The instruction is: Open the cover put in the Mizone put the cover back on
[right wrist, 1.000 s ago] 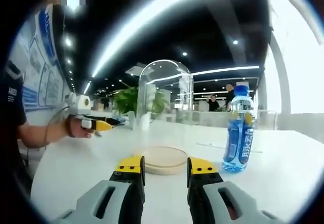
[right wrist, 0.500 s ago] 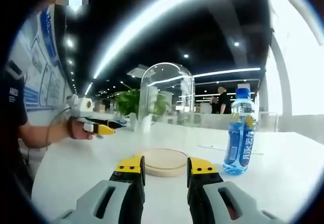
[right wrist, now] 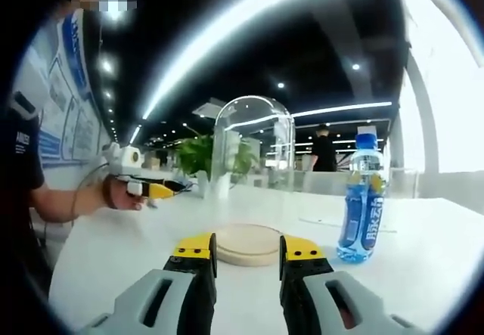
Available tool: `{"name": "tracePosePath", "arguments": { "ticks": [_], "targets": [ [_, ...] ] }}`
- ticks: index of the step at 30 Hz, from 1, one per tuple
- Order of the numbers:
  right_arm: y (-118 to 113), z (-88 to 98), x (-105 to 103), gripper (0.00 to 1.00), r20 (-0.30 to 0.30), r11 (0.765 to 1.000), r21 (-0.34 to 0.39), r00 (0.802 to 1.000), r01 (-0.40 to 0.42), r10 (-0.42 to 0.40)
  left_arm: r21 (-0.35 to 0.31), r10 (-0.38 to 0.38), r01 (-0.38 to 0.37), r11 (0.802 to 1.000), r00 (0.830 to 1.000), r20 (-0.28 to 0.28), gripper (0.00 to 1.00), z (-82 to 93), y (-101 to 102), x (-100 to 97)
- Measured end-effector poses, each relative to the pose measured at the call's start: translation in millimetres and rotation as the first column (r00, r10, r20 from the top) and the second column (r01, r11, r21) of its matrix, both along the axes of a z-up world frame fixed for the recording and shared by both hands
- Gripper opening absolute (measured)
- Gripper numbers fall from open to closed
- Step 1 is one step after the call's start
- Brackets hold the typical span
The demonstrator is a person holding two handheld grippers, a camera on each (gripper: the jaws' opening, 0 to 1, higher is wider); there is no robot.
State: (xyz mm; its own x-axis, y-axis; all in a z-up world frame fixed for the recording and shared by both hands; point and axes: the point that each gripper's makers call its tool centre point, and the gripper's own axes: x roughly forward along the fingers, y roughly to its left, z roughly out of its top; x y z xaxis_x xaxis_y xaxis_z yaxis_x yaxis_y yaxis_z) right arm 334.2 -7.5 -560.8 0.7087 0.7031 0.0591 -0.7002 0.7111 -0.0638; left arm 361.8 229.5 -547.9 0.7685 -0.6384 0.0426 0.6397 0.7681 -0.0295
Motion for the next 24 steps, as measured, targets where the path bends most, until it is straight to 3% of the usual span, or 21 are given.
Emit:
{"name": "tracePosePath", "arguments": {
  "ticks": [19,24],
  "targets": [
    [-1.0,6.0,-1.7,0.27,0.01,1.0,0.026,1.0,-0.006,0.006,0.003,0.001,0.0,1.0,1.0,-0.014,0.32,-3.2,-0.6,1.3],
    [-0.7,9.6,-3.7,0.28,0.017,0.999,0.044,1.0,-0.012,0.012,0.005,-0.007,0.007,1.0,1.0,0.012,0.39,1.1,-2.8,-1.7]
  ]
}}
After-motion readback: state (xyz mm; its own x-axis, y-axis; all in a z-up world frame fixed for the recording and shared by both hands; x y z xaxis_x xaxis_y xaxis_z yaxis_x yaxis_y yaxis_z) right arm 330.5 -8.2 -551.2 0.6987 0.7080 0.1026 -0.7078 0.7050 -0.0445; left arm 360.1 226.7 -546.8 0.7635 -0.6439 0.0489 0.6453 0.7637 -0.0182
